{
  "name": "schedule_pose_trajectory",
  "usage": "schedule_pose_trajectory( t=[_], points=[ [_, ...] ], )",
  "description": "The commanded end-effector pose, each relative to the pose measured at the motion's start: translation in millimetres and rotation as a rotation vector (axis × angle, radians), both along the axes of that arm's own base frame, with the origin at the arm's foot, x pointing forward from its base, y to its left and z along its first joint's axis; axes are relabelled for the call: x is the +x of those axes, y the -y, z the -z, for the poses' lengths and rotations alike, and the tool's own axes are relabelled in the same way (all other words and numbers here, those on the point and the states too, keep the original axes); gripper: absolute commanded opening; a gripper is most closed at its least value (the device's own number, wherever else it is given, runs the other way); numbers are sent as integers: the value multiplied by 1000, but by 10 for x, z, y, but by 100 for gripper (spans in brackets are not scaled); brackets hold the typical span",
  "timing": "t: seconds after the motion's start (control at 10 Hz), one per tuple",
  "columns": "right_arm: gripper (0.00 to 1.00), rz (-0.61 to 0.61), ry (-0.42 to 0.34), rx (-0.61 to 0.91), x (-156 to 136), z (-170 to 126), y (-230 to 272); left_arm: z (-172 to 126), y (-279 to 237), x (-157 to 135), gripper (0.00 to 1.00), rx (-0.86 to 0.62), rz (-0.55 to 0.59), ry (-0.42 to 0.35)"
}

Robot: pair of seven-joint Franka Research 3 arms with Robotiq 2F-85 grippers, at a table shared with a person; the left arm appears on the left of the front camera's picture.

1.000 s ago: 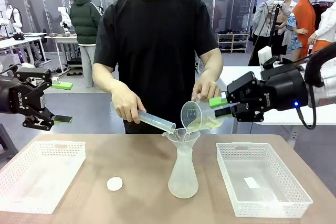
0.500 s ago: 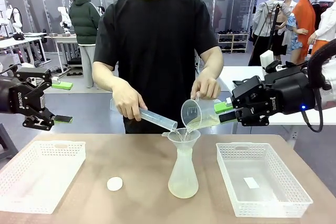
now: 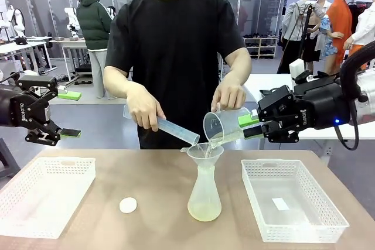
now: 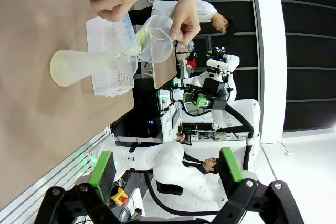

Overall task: Prepare the solutions needed for the experiment.
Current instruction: Once the solution is in the Big flask , pick up the Plastic Funnel and place it back into the right Organizing basket.

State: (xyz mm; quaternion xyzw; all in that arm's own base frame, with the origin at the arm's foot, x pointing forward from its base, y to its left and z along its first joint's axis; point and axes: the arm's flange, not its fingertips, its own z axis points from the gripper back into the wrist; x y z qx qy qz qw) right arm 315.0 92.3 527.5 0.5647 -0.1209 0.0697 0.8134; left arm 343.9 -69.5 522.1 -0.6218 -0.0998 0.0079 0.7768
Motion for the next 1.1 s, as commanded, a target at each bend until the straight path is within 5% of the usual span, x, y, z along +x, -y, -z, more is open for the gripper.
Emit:
schedule_pose_trajectory(
  t=[0.0,0.7,0.8,0.9,1.0],
  points=[
    [38,36,-80,80,-68,232,216,-30,30,0,100,-27,0,3],
    [38,-7,-151,184,-6,598,367,-30,30,0,100,-27,0,3],
    [58,-14,-172,190,2,608,359,-30,30,0,100,-27,0,3],
    [58,-11,-174,185,10,608,364,-30,30,0,100,-27,0,3],
    [78,-11,-177,186,17,605,363,-30,30,0,100,-27,0,3]
  ],
)
